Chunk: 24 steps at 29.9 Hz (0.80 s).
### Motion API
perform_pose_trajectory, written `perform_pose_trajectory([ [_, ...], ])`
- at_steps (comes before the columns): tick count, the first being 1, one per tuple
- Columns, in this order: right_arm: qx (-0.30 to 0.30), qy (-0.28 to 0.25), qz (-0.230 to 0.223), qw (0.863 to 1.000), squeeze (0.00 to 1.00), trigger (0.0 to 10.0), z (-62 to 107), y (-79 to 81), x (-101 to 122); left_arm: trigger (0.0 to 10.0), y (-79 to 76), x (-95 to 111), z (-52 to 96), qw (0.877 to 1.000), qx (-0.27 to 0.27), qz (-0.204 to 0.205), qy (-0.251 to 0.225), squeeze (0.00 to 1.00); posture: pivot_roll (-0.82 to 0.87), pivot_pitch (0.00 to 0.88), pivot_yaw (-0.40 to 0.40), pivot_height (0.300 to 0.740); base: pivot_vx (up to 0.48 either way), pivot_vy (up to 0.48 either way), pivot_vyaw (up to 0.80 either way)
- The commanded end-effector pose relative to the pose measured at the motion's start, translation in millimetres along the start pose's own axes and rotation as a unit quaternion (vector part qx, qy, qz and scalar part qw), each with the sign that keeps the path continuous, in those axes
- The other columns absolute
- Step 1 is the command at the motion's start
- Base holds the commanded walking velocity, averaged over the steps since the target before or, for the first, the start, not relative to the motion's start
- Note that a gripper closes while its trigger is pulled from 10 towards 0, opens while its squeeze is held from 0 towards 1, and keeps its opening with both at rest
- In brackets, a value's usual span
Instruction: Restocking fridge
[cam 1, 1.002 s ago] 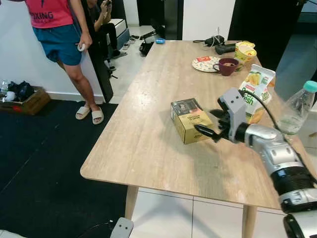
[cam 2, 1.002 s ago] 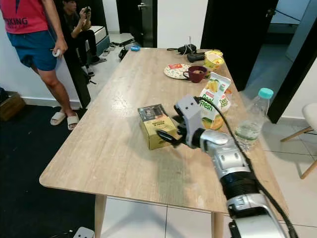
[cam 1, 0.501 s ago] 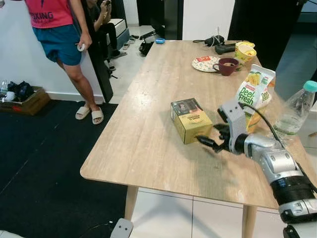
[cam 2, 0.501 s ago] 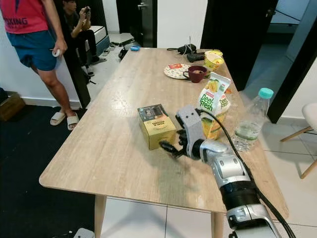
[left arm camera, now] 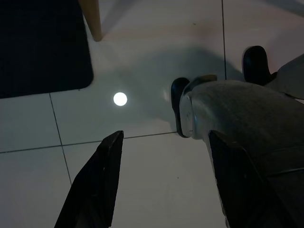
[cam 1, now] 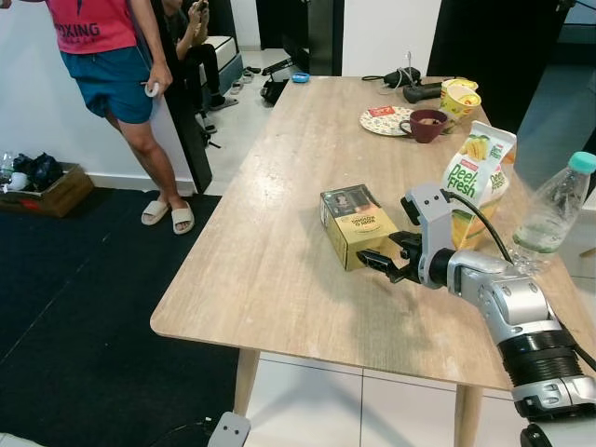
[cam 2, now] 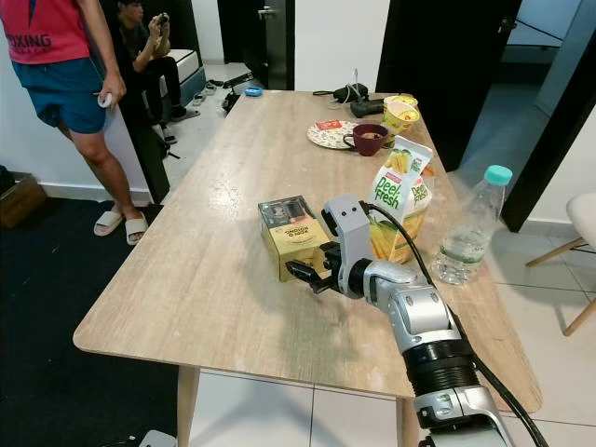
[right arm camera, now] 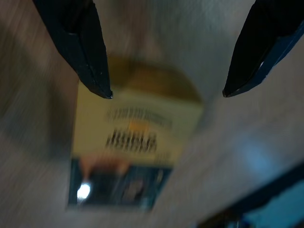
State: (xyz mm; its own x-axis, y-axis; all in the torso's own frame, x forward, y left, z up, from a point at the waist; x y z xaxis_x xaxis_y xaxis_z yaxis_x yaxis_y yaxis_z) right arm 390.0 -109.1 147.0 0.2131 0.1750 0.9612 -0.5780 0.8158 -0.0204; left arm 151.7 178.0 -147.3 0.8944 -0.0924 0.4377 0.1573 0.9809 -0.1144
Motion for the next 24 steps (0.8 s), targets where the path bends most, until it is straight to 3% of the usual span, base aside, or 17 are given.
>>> perform_pose_trajectory([
  [1, -0.016, -0.067, 0.011, 0.998, 0.0, 10.0, 2.4, -3.5, 32.0, 10.0, 2.2, -3.1, 0.8, 1.0, 0.003, -0.002, 0.006, 0.0, 0.03, 0.0, -0.007, 0.74, 0.0, 0.0, 0.0],
  [2, -0.02, -0.093, 0.013, 0.995, 0.0, 10.0, 3.2, -2.9, 42.6, 10.0, 2.2, -3.0, 0.7, 1.0, 0.003, -0.002, 0.006, 0.0, 0.03, 0.0, -0.007, 0.74, 0.0, 0.0, 0.0],
  [7, -0.014, -0.124, 0.013, 0.992, 0.0, 10.0, 4.4, 1.9, 54.9, 10.0, 2.3, -2.8, 0.7, 1.0, 0.003, -0.001, 0.005, 0.0, 0.03, 0.0, -0.008, 0.74, 0.0, 0.0, 0.0],
  [8, 0.023, -0.136, 0.022, 0.99, 0.0, 10.0, 4.9, 17.1, 58.1, 10.0, 2.2, -2.7, 0.7, 1.0, 0.003, -0.001, 0.005, 0.0, 0.03, 0.0, -0.008, 0.74, 0.0, 0.0, 0.0],
  [9, 0.023, -0.136, 0.022, 0.99, 0.0, 10.0, 4.9, 17.1, 58.1, 10.0, 2.2, -2.7, 0.7, 1.0, 0.003, -0.001, 0.005, 0.0, 0.03, 0.0, -0.008, 0.74, 0.0, 0.0, 0.0],
  [12, 0.13, -0.135, 0.059, 0.98, 0.0, 10.0, 7.3, 65.6, 50.8, 10.0, 2.2, -2.7, 0.7, 1.0, 0.003, -0.002, 0.006, 0.0, 0.03, 0.0, -0.01, 0.74, 0.0, 0.0, 0.0],
  [13, 0.13, -0.135, 0.059, 0.98, 0.0, 10.0, 7.3, 65.6, 50.8, 10.0, 2.2, -2.7, 0.7, 1.0, 0.003, -0.002, 0.006, 0.0, 0.03, 0.0, -0.01, 0.74, 0.0, 0.0, 0.0],
  [15, 0.153, -0.107, 0.066, 0.98, 0.0, 10.0, 1.6, 83.3, 35.3, 10.0, 2.1, -2.9, 0.7, 1.0, 0.003, -0.003, 0.006, 0.0, 0.03, 0.0, -0.011, 0.74, 0.0, 0.0, 0.0],
  [24, 0.127, -0.05, 0.078, 0.988, 0.0, 10.0, -14.1, 88.8, 7.7, 10.0, 1.7, -3.1, 0.6, 1.0, 0.003, -0.004, 0.007, 0.0, 0.03, 0.0, -0.011, 0.74, 0.0, 0.0, 0.0],
])
Point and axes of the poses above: a point about 5 cm out from each wrist's last joint towards the gripper, its own z axis pointing back from the gripper into the wrist, its own x axis along the axis of the wrist's last joint, y = z × x, the point moved 5 cm from there along -z, pointing out of the wrist towards the gripper, and after that the axes turned 8 degrees about z, right-handed, at the moved point
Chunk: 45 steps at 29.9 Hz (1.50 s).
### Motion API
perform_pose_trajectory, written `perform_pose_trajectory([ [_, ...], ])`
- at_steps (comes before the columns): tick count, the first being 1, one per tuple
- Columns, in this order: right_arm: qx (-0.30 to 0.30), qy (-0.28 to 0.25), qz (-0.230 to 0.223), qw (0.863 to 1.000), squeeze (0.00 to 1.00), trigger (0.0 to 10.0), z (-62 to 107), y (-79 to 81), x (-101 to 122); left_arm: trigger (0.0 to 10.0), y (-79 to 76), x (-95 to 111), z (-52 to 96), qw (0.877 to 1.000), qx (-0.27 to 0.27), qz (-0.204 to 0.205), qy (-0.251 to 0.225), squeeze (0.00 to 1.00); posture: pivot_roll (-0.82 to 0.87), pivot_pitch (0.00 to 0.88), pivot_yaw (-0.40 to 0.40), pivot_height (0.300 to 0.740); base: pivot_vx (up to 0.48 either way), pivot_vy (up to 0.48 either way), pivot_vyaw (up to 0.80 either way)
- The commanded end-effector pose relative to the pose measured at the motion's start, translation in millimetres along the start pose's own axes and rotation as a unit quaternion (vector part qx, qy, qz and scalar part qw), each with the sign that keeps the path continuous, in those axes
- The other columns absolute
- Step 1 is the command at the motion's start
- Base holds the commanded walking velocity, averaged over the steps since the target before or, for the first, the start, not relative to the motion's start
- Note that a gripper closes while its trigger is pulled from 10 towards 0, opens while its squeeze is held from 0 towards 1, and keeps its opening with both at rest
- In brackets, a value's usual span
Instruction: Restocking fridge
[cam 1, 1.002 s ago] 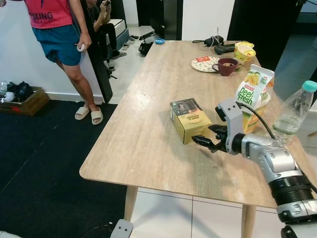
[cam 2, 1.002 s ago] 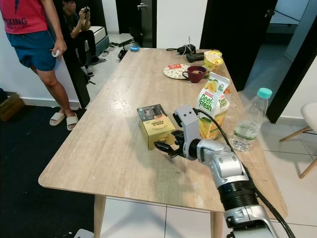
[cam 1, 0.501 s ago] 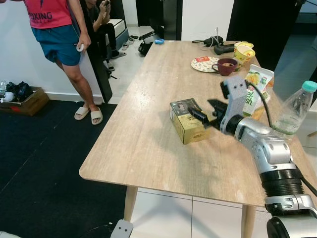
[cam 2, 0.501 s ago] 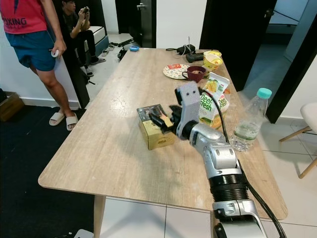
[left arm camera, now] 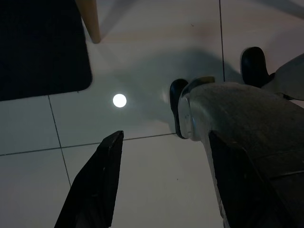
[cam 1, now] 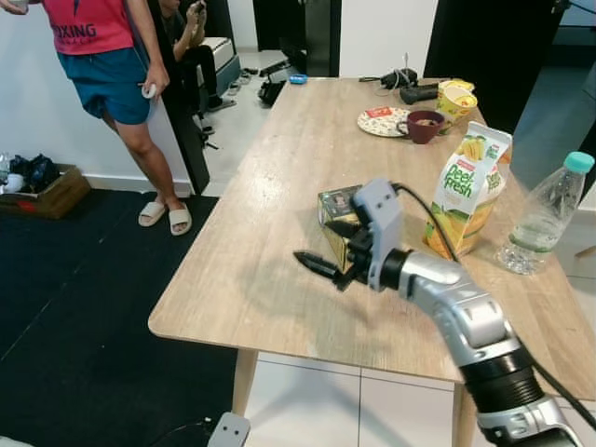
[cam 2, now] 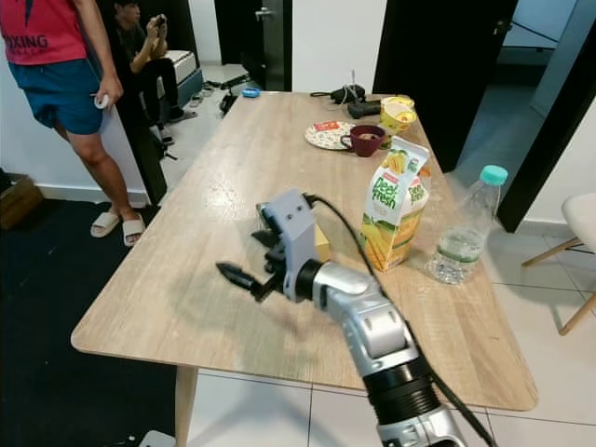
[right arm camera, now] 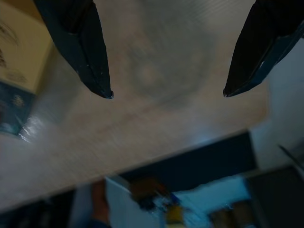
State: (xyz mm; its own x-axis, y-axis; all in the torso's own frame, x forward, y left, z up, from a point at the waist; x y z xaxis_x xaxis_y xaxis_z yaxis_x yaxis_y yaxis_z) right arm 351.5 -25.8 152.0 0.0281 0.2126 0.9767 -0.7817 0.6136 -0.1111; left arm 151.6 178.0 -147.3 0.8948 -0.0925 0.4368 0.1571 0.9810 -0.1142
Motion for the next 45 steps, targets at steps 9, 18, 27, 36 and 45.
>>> perform_pose_trajectory([
  [9, -0.091, 0.035, -0.016, 0.995, 0.0, 10.0, -6.2, -19.6, -22.5, 10.0, 1.0, -3.2, 0.3, 1.0, 0.003, -0.003, 0.007, 0.0, 0.03, 0.0, -0.011, 0.74, 0.0, 0.0, 0.0],
  [18, -0.184, 0.065, -0.032, 0.98, 0.0, 10.0, 10.3, -59.4, -42.5, 10.0, 1.4, -4.3, 0.6, 1.0, 0.004, 0.001, 0.007, 0.0, 0.03, 0.0, -0.008, 0.74, 0.0, 0.0, 0.0],
  [27, -0.18, 0.11, -0.012, 0.977, 0.0, 10.0, 15.3, -60.3, -60.1, 10.0, 1.6, -4.8, 0.7, 1.0, 0.004, -0.001, 0.008, 0.0, 0.03, 0.0, -0.008, 0.74, 0.0, 0.0, 0.0],
  [36, -0.073, 0.112, 0.027, 0.991, 0.0, 10.0, 17.8, -39.6, -60.9, 10.0, 1.9, -5.3, 0.8, 1.0, 0.005, 0.001, 0.009, 0.0, 0.02, 0.0, -0.008, 0.74, 0.0, 0.0, 0.0],
  [45, -0.05, 0.156, 0.095, 0.982, 0.0, 10.0, 42.4, -55.3, -69.1, 10.0, 2.5, -6.8, 1.1, 1.0, 0.006, 0.001, 0.01, 0.0, 0.03, 0.0, -0.007, 0.74, 0.0, 0.0, 0.0],
])
Point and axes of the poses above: a point about 5 cm out from each wrist's last joint towards the gripper, its own z axis pointing back from the gripper into the wrist, its own x axis along the axis of the wrist's last joint, y = z × x, the point moved 5 cm from there along -z, pointing out of the wrist towards the gripper, and after that the axes turned 8 degrees about z, right-handed, at the moved point
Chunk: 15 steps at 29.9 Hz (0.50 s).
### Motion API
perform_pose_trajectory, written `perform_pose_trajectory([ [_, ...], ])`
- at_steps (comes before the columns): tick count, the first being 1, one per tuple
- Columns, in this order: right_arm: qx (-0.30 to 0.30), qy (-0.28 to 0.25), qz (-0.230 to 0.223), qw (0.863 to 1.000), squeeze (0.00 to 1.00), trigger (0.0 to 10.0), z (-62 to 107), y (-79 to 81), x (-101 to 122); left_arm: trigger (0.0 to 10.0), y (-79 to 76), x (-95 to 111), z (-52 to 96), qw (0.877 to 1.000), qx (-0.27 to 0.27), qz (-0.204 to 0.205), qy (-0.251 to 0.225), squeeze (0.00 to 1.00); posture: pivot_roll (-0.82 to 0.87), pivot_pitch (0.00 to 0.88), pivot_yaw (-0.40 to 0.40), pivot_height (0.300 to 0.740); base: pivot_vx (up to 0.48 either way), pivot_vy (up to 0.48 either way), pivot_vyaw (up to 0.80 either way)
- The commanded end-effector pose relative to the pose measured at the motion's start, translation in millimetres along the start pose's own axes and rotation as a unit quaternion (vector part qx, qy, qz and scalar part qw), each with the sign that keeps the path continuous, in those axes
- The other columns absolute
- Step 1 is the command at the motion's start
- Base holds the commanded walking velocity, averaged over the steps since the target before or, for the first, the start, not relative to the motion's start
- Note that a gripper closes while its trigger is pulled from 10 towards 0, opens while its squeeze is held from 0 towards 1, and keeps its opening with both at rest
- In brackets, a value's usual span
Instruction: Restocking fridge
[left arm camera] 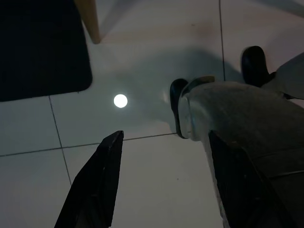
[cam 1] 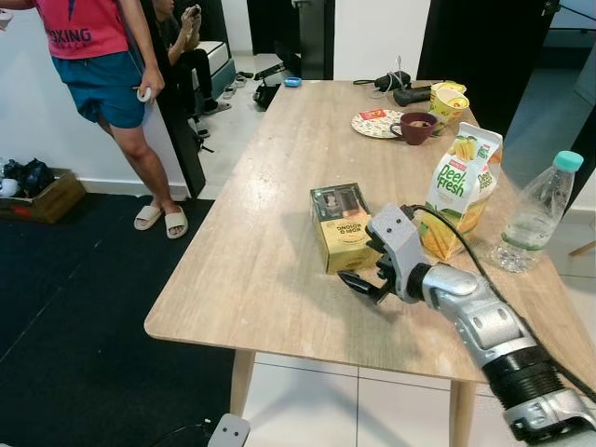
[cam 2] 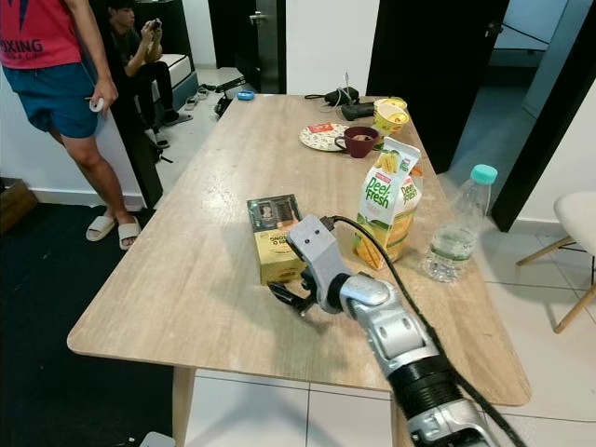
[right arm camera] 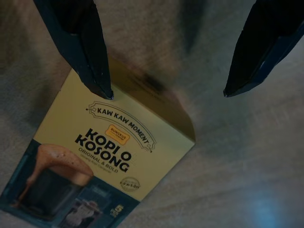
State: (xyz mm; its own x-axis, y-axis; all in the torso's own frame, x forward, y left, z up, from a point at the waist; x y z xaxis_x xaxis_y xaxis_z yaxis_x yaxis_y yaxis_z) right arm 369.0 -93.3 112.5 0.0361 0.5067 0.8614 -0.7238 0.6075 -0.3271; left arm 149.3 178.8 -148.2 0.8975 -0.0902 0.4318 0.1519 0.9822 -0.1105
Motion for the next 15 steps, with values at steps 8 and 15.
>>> perform_pose_trajectory([
  [8, -0.013, 0.059, 0.007, 0.998, 0.0, 10.0, 15.1, -16.3, -30.2, 10.0, 2.4, -5.0, 1.0, 1.0, 0.004, -0.001, 0.009, 0.0, 0.03, 0.0, -0.006, 0.74, 0.0, 0.0, 0.0],
  [15, -0.016, 0.107, 0.042, 0.993, 0.0, 10.0, 24.2, -21.3, -50.7, 10.0, 2.8, -6.0, 1.2, 1.0, 0.005, -0.002, 0.01, 0.0, 0.03, 0.0, -0.005, 0.74, 0.0, 0.0, 0.0],
])
Point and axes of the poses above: a point about 5 cm out from each wrist's last joint towards the gripper, its own z axis pointing back from the gripper into the wrist, its own x axis along the axis of the wrist's last joint, y = z × x, the point moved 5 cm from there along -z, pointing out of the wrist towards the gripper, and after that the axes turned 8 degrees about z, right-handed, at the moved point
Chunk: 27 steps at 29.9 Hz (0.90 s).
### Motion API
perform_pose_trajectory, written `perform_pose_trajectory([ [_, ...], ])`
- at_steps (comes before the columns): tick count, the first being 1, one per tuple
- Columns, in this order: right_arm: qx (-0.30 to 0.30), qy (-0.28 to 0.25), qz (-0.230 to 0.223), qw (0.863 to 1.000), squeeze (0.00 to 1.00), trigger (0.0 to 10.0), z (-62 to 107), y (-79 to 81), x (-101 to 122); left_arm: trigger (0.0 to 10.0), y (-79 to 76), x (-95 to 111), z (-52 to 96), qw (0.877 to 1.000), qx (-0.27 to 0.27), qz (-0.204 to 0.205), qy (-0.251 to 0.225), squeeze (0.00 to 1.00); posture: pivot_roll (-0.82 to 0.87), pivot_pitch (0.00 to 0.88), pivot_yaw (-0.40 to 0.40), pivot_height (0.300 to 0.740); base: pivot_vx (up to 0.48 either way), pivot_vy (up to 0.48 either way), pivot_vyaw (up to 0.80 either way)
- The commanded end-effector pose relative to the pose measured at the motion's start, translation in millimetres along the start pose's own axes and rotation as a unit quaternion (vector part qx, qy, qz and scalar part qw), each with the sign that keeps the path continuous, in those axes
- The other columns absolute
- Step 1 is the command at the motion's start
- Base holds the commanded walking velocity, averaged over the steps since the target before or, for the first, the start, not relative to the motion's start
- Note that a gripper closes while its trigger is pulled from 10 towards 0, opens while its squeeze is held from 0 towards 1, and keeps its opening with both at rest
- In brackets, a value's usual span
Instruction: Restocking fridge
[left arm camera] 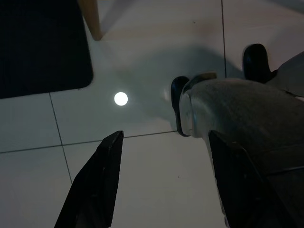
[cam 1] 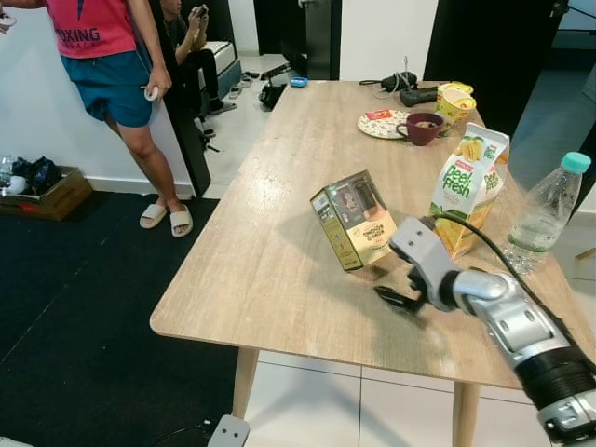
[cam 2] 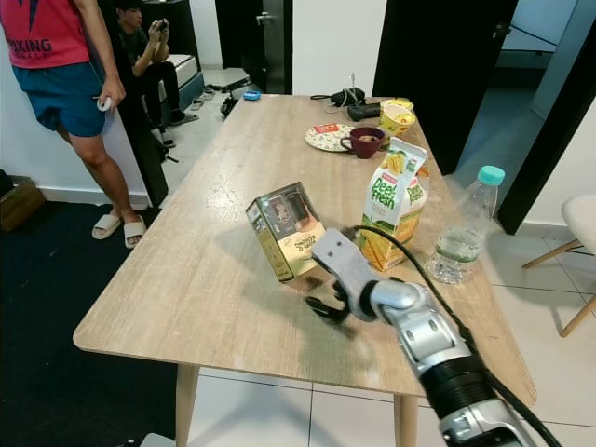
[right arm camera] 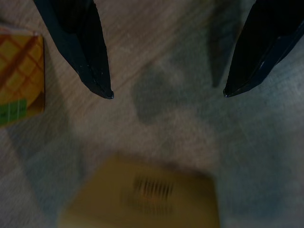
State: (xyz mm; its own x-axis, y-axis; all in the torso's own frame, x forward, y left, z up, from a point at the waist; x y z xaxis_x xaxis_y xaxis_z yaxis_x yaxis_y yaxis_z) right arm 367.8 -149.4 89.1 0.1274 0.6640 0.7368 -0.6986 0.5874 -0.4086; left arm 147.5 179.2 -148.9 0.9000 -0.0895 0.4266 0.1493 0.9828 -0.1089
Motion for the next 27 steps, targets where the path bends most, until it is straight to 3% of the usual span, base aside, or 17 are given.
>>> perform_pose_trajectory([
  [1, 0.01, 0.013, 0.01, 1.0, 0.0, 10.0, 1.2, 3.6, -7.9, 10.0, 2.7, -4.7, 1.1, 1.0, 0.004, -0.003, 0.008, 0.0, 0.03, 0.0, -0.005, 0.74, 0.0, 0.0, 0.0],
  [14, -0.029, 0.004, -0.009, 1.0, 0.0, 10.0, 12.3, -22.8, -8.8, 10.0, 3.8, -6.1, 1.7, 1.0, 0.004, -0.005, 0.009, 0.0, 0.03, 0.0, -0.006, 0.74, 0.0, 0.0, 0.0],
  [16, -0.027, -0.084, -0.056, 0.995, 0.0, 10.0, 17.7, -28.3, 21.4, 10.0, 4.0, -6.0, 1.7, 1.0, 0.004, -0.006, 0.009, 0.0, 0.03, 0.0, -0.004, 0.74, 0.0, 0.0, 0.0],
  [19, 0.018, -0.219, -0.093, 0.971, 0.0, 10.0, 31.4, -18.9, 70.1, 10.0, 4.2, -5.2, 1.7, 1.0, 0.003, -0.007, 0.009, 0.0, 0.03, 0.0, -0.003, 0.74, 0.0, 0.0, 0.0],
  [24, 0.078, -0.314, -0.104, 0.941, 0.0, 10.0, 43.1, 5.4, 109.2, 10.0, 4.2, -4.0, 1.5, 1.0, 0.003, -0.007, 0.007, 0.0, 0.03, 0.0, -0.001, 0.74, 0.0, 0.0, 0.0],
  [27, 0.106, -0.332, -0.102, 0.932, 0.0, 10.0, 44.2, 20.5, 119.3, 10.0, 3.9, -3.5, 1.4, 1.0, 0.002, -0.006, 0.007, 0.0, 0.03, 0.0, -0.001, 0.74, 0.0, 0.0, 0.0],
])
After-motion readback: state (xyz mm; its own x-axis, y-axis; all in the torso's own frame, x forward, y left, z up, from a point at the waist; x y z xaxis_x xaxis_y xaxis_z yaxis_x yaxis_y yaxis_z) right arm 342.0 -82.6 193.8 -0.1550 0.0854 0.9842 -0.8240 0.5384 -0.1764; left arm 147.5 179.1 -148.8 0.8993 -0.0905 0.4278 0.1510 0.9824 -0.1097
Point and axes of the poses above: a point about 5 cm out from each wrist's last joint towards the gripper, its own z axis pointing back from the gripper into the wrist, its own x axis along the axis of the wrist's last joint, y = z × x, the point moved 5 cm from there along -z, pointing out of the wrist towards the gripper, and after that the axes turned 8 degrees about z, right-handed, at the moved point
